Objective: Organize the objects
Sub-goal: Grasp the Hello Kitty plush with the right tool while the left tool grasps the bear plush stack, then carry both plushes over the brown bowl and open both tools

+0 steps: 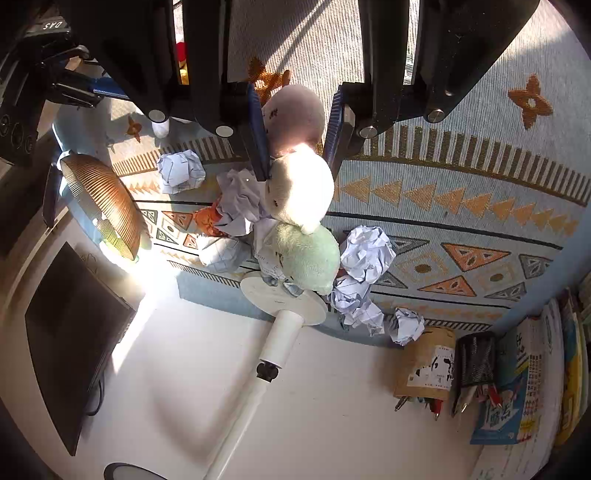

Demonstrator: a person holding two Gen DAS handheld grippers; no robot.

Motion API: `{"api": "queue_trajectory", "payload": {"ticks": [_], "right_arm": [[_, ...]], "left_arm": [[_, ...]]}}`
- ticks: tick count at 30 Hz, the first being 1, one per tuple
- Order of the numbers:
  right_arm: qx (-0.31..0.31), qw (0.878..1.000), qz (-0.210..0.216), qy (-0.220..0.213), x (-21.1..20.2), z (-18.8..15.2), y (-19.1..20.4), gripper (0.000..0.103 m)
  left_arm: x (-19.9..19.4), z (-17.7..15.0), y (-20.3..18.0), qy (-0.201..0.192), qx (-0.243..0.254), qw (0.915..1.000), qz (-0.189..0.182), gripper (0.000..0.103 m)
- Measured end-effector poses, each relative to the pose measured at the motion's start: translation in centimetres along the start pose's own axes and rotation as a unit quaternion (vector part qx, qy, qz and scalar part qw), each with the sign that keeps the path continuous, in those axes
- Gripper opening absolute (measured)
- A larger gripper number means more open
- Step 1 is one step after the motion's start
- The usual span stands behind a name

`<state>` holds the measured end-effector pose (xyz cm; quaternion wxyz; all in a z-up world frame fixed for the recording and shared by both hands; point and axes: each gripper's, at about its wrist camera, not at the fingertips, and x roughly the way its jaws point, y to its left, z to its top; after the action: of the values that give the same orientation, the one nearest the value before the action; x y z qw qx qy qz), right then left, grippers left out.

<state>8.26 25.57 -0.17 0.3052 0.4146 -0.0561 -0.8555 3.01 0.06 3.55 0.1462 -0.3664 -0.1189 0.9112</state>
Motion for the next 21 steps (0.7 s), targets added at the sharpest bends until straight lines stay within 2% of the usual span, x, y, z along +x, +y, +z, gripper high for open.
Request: {"api": "queue_trajectory", "payload": {"ticks": [1,5,7,9,13,16,19,21], "right_arm": [[0.01,1.0,-0.013,-0.004,-0.4,-0.2,-0.5,0.061],[0.039,0.996,-0.076,-0.01,-1.5,-1.1,-1.7,0.064],[0.074,0.995,-0.061,-0.017,-1.8,-1.6,-1.6,0.067],[0.09,0.995,-0.046,-0.02,-1.6,-1.9,-0.8,0.067],[0.07,0.991,-0.114,-0.01,0.0,-1.6,1.3,0.068],[0.068,0.992,-0.107,0.001,1.3,-1.4,2.1,0.068],[0.06,0.989,-0.134,0.004,2.0,-1.2,2.3,0.068],[0.063,0.989,-0.136,0.007,2.3,-1.2,2.1,0.062]], "left_arm": [[0.0,-0.1,0.0,0.0,0.001,1.0,0.0,0.026],[-0.2,-0.5,-0.2,0.002,0.003,0.9999,-0.016,0.026],[-0.5,-0.6,-0.5,0.001,0.013,0.9999,-0.01,0.026],[-0.8,-0.9,-0.7,0.002,0.015,0.9997,-0.017,0.026],[-1.3,-1.3,-1.5,0.004,0.025,0.9994,-0.024,0.026],[-1.4,-1.6,-2.2,0.006,0.033,0.999,-0.029,0.026],[-1.4,-1.8,-2.7,0.01,0.041,0.9986,-0.032,0.026],[-1.4,-1.9,-3.1,0.013,0.047,0.9983,-0.033,0.026]]}}
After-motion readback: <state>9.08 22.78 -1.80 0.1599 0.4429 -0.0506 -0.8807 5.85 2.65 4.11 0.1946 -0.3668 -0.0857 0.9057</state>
